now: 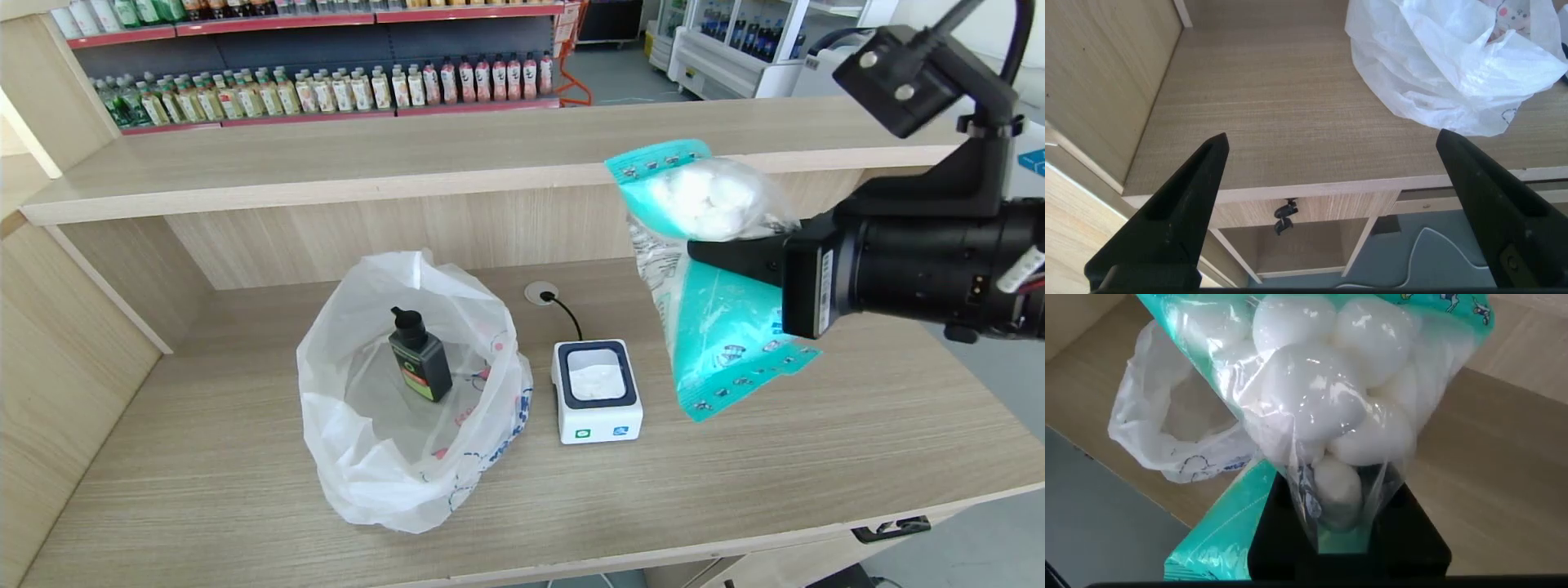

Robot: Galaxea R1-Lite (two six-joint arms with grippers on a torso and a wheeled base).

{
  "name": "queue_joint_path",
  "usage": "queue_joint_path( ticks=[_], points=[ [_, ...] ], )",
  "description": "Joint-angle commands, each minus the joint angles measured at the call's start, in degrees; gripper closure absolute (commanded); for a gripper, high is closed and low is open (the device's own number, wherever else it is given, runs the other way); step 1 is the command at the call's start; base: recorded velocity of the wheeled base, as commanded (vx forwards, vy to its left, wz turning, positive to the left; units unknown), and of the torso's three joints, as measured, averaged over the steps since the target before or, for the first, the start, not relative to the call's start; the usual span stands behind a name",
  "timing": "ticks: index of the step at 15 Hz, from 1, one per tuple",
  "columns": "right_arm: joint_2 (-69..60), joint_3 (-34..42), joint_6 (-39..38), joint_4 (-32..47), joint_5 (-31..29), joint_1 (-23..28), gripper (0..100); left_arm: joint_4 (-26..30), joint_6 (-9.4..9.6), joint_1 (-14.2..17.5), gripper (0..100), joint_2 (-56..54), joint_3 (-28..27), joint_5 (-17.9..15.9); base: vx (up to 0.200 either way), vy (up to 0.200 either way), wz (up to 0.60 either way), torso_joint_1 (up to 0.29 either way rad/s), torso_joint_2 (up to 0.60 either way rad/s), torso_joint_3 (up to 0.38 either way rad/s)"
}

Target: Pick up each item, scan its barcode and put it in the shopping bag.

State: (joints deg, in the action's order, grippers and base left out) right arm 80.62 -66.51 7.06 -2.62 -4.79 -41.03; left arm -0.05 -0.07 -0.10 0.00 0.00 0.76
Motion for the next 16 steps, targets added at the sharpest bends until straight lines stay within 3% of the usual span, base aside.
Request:
queue_joint_path(
  ticks=[1,3,6,10,16],
  points=[
    [4.4,-3.4,-0.2,1.1,0.2,3.2,100,0.0,-0.01,0.0,0,0.1,0.0,0.0,0.000,0.000,0.00,0.000,0.00,0.000],
    [4.3,-5.5,-0.3,7.4,0.6,6.3,100,0.0,-0.01,0.0,0,0.1,0.0,0.0,0.000,0.000,0.00,0.000,0.00,0.000],
    [4.0,-7.5,-2.6,12.9,2.3,7.0,100,0.0,-0.01,0.0,0,0.1,0.0,0.0,0.000,0.000,0.00,0.000,0.00,0.000],
    [4.0,-7.7,-4.0,12.6,4.6,6.3,100,0.0,-0.01,0.0,0,0.1,0.0,0.0,0.000,0.000,0.60,0.002,0.00,0.002],
    [5.0,-5.5,-8.8,13.4,9.0,8.2,100,0.0,-0.01,0.0,0,0.1,0.0,0.0,0.000,0.000,0.00,0.000,0.00,0.000]
  ],
)
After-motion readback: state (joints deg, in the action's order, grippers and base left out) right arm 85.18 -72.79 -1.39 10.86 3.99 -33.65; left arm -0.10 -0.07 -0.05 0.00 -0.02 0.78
